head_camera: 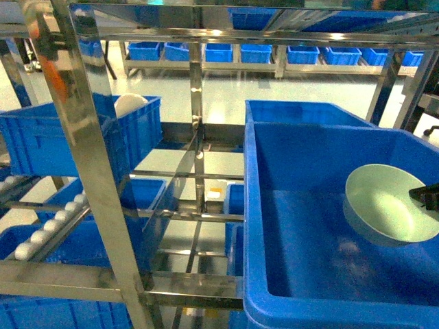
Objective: Place green bowl on second shelf with right arm
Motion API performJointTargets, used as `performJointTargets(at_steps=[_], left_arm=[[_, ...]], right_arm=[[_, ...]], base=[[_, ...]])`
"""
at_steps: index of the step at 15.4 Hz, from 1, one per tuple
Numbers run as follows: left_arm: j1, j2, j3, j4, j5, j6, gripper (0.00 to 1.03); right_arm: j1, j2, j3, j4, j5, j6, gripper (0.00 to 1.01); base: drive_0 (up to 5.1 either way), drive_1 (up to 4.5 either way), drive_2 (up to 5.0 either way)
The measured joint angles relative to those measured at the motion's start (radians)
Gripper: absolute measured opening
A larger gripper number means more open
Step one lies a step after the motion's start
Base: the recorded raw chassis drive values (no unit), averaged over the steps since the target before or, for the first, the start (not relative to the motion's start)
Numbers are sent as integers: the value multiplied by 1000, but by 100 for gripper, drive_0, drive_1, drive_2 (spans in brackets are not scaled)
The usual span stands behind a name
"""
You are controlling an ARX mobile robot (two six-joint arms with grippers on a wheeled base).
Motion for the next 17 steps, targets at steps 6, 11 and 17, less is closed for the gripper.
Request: performJointTargets(at_steps=[6,11,17], left_arm=[[0,0,0,1,0,0,98],[0,0,0,0,0,0,98],[0,0,0,1,0,0,98]], right_arm=[[22,15,32,-11,-10,-25,21],[21,14,26,17,3,-23,52],[35,-218,-174,163,79,82,98]], base=[[0,0,0],[0,0,0],[0,0,0]])
